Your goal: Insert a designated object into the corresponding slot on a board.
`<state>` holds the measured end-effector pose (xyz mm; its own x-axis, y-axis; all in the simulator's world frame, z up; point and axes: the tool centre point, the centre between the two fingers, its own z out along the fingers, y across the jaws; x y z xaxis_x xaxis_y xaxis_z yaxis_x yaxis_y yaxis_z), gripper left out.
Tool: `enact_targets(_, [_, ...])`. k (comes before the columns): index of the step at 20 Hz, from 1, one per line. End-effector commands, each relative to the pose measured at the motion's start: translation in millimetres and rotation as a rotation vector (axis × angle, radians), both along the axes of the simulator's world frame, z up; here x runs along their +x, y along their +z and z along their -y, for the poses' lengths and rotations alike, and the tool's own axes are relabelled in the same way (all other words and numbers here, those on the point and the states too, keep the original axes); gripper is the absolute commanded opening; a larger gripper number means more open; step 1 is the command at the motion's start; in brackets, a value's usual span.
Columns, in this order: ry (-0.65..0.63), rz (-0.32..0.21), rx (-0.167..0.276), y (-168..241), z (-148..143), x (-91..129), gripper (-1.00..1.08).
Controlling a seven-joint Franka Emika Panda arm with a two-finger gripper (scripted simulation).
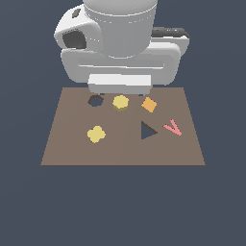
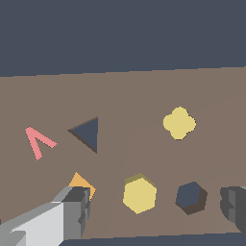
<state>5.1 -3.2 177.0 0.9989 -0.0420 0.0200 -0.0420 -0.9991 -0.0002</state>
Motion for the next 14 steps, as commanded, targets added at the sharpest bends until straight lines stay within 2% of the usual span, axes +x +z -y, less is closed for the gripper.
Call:
enact_targets(1, [0.000, 0.000, 0.000, 0, 0, 0, 1.00])
enact_targets(8, [-0.014, -0.002, 0.000, -12, 1, -7, 1.00])
enact_targets(14, [-0.050, -0.007, 0.000, -43, 3, -25, 1.00])
